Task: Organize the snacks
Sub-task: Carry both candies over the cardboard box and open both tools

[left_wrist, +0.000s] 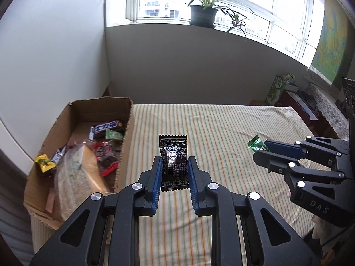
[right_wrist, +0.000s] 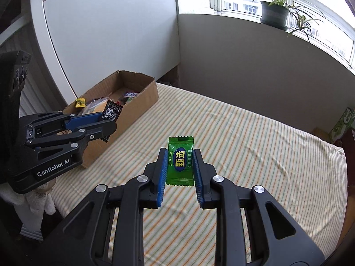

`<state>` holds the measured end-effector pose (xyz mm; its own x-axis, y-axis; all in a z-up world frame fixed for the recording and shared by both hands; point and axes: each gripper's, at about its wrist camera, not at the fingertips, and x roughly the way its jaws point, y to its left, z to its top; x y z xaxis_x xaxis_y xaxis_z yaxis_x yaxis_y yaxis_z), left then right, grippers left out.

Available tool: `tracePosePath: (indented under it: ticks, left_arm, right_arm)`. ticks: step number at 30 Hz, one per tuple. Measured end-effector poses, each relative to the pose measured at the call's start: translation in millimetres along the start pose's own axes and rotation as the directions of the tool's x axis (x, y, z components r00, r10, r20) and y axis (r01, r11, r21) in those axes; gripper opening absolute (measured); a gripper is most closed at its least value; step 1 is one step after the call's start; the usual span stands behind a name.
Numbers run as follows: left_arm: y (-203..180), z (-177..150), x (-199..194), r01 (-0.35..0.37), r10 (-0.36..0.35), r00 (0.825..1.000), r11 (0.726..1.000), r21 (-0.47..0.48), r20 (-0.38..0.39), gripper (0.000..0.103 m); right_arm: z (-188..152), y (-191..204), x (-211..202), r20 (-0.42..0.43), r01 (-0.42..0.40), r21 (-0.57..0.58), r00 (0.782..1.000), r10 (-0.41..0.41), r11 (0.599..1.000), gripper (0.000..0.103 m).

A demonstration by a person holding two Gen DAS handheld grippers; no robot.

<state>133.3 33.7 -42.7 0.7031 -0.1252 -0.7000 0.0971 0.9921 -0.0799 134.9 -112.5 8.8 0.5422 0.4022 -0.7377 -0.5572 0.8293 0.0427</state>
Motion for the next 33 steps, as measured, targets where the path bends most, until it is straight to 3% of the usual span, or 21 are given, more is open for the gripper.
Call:
tracePosePath:
  ticks: [8, 17, 33]
  left_arm:
    - [45, -2, -24, -0.051, 0.054, 0.997, 0.997, -0.056, 0.048, 0.021]
    - [92, -12, -31, -0.104, 0.11, 0.993, 0.988, -0.117, 0.045, 0.021]
    - [143, -9, -10, -0.158, 0.162, 0.987, 0.973, -0.171, 0.009, 0.021]
  right_arm:
    - [42, 46, 16, 0.029, -0.04, -0.073, 0.999, 0.042, 0.997, 0.023]
    - [75, 89, 49, 0.02, -0.083, -0.121, 0.996, 0.086, 0.989, 0.023]
    - [100, 108, 114, -0.044, -0.138, -0.123, 0.99, 0.133, 0.983, 0.024]
